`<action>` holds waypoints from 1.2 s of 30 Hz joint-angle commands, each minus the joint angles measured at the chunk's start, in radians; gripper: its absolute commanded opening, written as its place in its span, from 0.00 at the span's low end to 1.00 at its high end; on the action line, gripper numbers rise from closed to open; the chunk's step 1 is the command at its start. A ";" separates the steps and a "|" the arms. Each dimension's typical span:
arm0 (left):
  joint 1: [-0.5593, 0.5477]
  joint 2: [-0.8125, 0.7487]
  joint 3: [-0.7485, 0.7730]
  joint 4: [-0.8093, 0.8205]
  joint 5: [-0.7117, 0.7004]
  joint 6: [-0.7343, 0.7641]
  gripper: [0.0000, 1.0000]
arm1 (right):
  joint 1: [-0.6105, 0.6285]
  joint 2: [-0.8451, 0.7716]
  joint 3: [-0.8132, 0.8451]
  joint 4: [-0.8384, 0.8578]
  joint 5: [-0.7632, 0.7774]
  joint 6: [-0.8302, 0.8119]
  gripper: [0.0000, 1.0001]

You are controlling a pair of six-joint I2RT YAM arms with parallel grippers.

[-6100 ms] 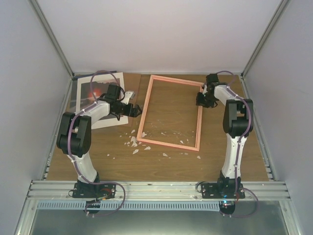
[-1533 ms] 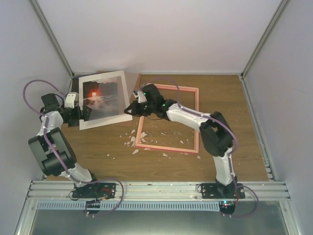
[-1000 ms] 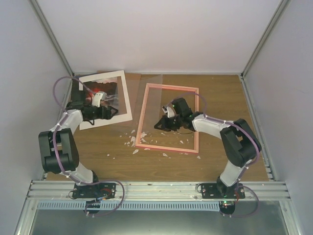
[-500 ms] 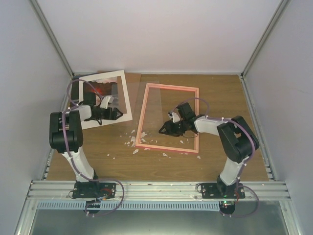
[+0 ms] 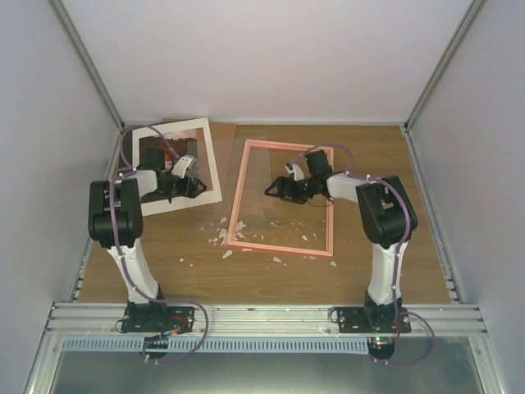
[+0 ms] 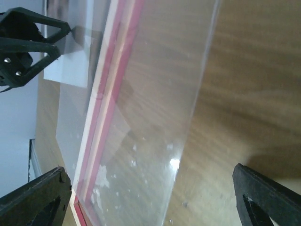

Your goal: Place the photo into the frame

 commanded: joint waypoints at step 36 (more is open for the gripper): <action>-0.006 -0.194 0.057 -0.068 -0.036 -0.089 0.93 | -0.143 0.083 0.134 -0.049 -0.262 0.081 0.01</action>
